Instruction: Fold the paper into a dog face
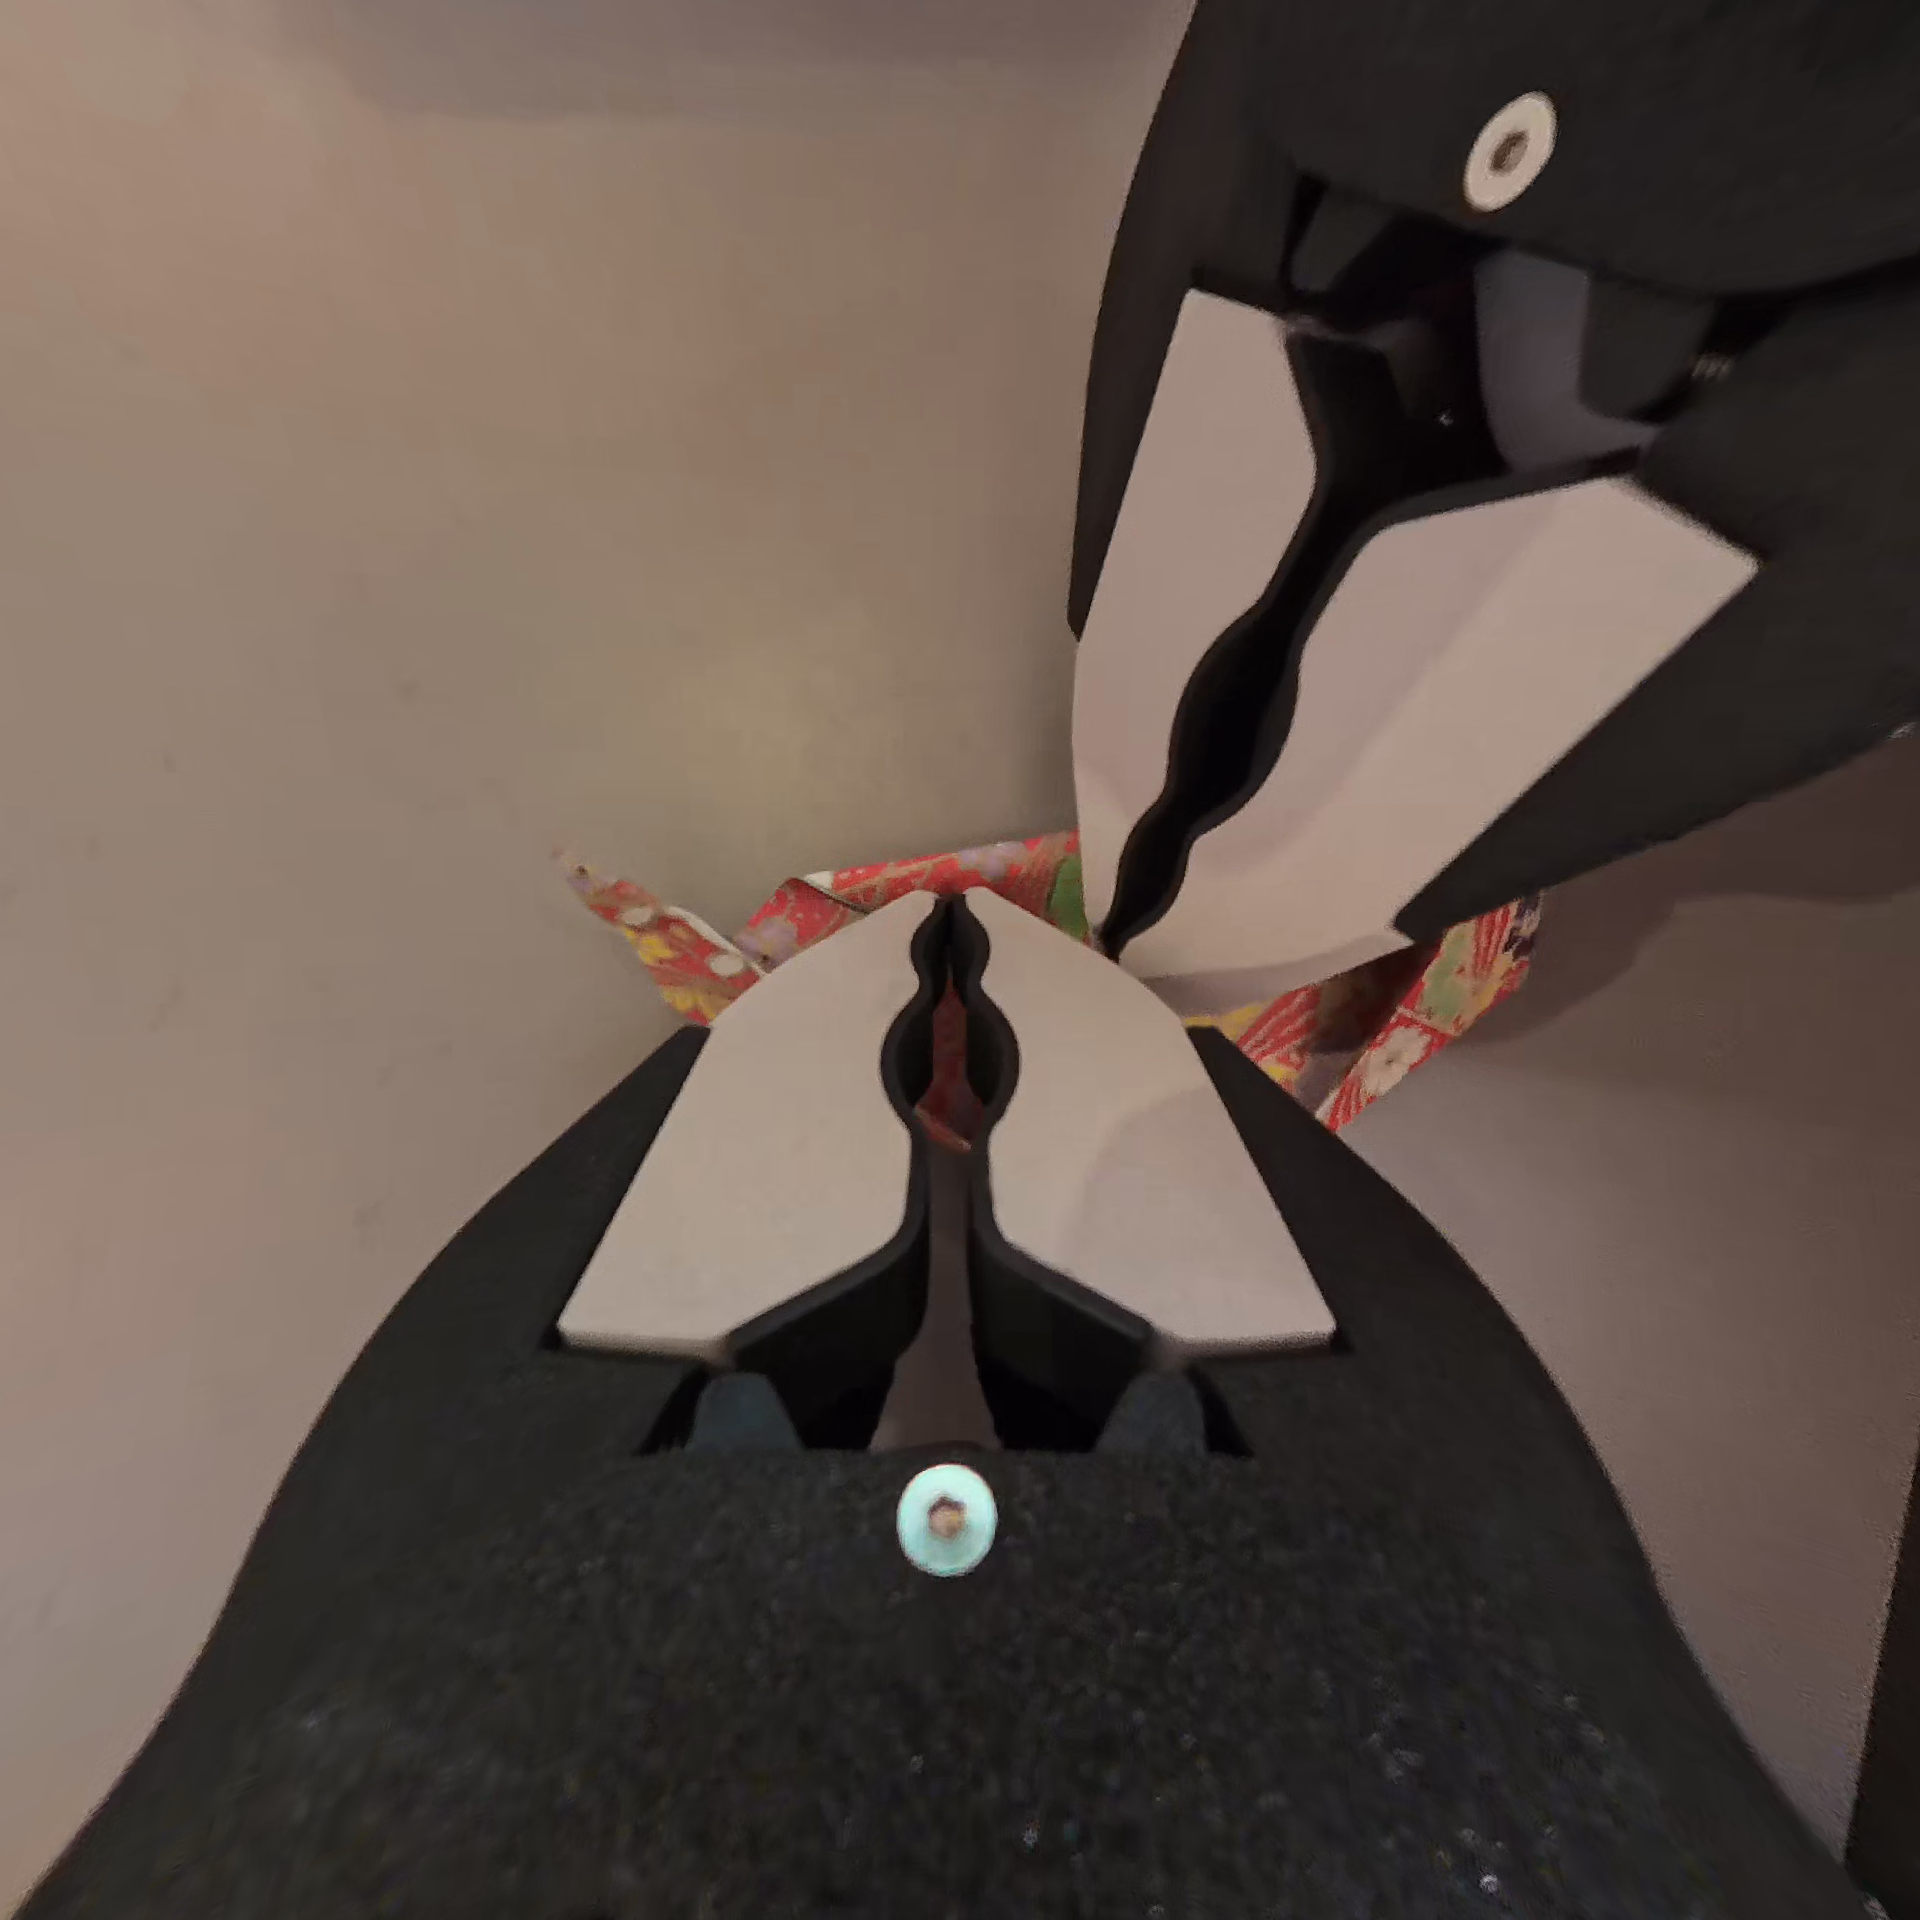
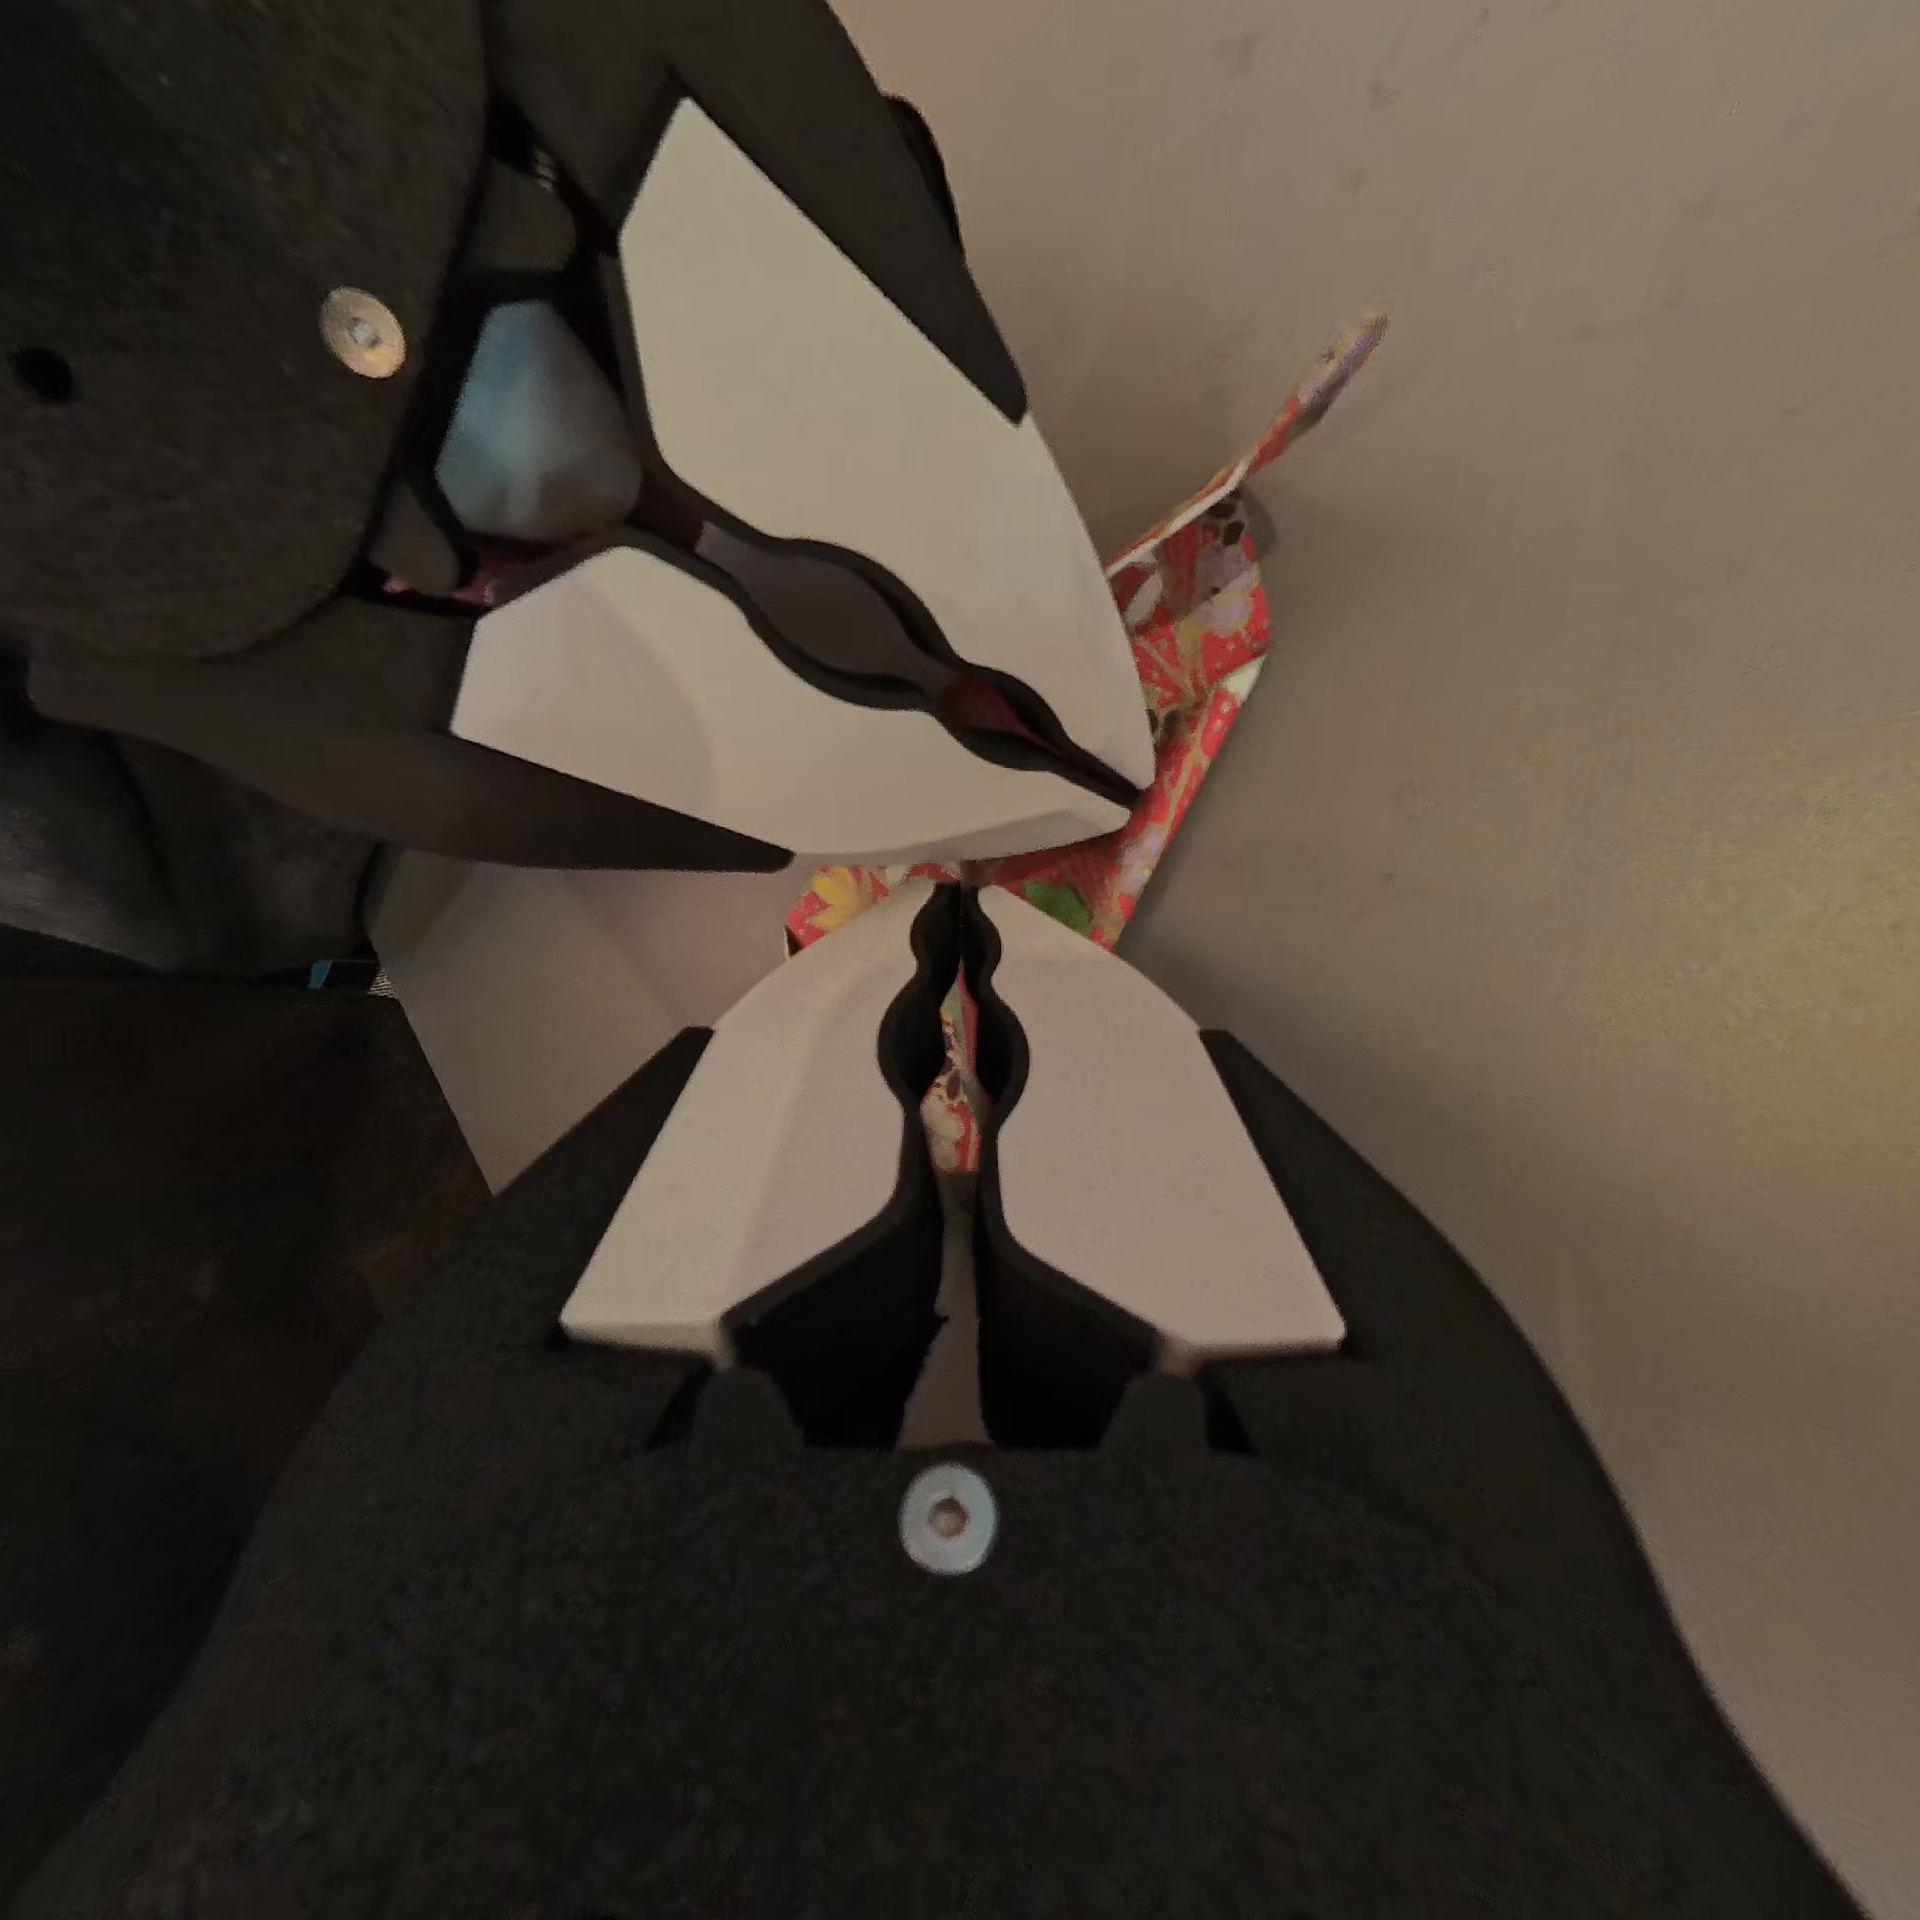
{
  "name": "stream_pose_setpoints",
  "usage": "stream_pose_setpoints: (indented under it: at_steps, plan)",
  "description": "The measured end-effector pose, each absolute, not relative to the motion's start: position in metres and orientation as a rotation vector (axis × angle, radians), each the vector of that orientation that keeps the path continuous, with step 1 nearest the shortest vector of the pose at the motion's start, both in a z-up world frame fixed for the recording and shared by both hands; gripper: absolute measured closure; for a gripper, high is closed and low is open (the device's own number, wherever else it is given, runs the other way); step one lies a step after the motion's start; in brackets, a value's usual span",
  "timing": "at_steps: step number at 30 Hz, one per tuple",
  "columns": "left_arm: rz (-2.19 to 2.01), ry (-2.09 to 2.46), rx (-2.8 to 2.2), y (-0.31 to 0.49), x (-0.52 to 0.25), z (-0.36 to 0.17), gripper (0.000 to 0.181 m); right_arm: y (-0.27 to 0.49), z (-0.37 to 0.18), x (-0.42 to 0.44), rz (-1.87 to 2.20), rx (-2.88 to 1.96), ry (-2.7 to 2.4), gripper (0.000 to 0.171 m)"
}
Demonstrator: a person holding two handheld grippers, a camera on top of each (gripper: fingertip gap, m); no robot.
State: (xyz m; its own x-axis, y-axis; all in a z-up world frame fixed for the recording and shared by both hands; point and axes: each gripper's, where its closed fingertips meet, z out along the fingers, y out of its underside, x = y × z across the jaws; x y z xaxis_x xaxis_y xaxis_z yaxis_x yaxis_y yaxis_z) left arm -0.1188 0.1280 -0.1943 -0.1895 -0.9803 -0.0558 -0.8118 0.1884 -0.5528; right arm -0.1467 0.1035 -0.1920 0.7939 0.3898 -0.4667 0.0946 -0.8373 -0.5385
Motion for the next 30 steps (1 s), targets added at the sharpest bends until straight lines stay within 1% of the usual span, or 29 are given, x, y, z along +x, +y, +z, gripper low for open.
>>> stream_pose_setpoints:
  at_steps: [13, 30]
  plan:
    - [-0.542, 2.084, -1.632, 0.135, -0.107, -0.193, 0.181, 0.104, -0.192, -0.140, 0.779, -2.480, -0.364, 0.171]
    - [-0.628, 2.003, -1.687, 0.125, -0.128, -0.195, 0.181, 0.110, -0.192, -0.125, 0.754, -2.479, -0.297, 0.171]
